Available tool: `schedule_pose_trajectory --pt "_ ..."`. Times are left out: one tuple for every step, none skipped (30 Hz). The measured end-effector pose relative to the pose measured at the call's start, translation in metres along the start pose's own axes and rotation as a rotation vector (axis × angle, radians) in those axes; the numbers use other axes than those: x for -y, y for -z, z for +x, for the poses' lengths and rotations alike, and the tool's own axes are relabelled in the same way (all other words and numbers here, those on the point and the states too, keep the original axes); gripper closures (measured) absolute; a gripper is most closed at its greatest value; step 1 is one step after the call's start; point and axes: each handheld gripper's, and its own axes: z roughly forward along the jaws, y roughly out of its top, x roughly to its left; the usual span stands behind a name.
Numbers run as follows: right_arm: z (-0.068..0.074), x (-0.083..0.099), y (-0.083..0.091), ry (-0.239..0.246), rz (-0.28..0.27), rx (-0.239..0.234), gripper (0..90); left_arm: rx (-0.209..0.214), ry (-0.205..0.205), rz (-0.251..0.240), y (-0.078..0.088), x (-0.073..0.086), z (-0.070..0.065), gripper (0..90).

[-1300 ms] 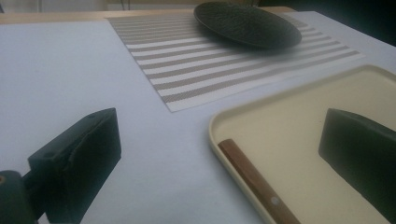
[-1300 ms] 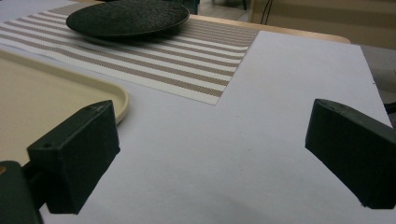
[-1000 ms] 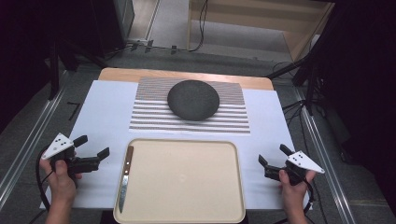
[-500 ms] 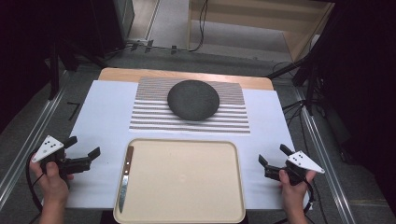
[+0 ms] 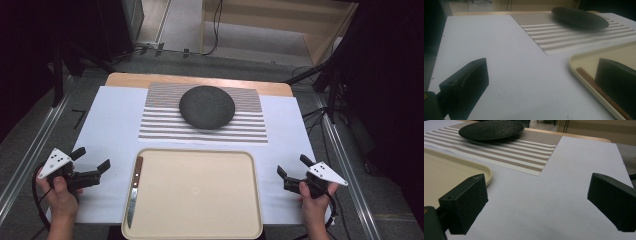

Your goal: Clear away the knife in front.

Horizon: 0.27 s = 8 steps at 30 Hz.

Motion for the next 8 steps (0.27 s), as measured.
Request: schedule_pose_trajectory --pt "0.0000 0.0000 0.0000 0.000 0.000 0.000 1.7 0.002 0.005 -0.003 0.0004 0.0001 0.0007 0.0" --pt "0.0000 0.0000 0.0000 0.000 0.001 0.001 1.7 0.001 0.012 -0.005 0.0008 0.0001 0.0013 0.0" --pt "0.0001 0.0000 -0.0001 -0.001 0.001 0.002 1.7 0.004 0.019 -0.011 0.0011 0.0002 0.0019 0.0" --pt "0.0002 0.0000 -0.0003 -0.001 0.001 0.001 1.7 0.007 0.021 -0.013 0.0015 0.0003 0.0024 0.0" --pt "0.0002 0.0000 -0.0003 0.000 0.002 0.002 1.7 0.008 0.024 -0.013 0.0015 0.0004 0.0024 0.0" --pt "0.0002 0.0000 -0.0003 0.000 0.002 0.002 1.7 0.008 0.022 -0.011 0.0011 0.0004 0.0024 0.0" --pt "0.0002 0.0000 -0.0005 0.000 0.003 0.003 1.7 0.007 0.019 -0.008 0.0008 0.0004 0.0021 0.0" --pt "0.0002 0.0000 -0.0005 0.000 0.003 0.003 1.7 0.008 0.016 -0.005 0.0005 0.0004 0.0018 0.0"
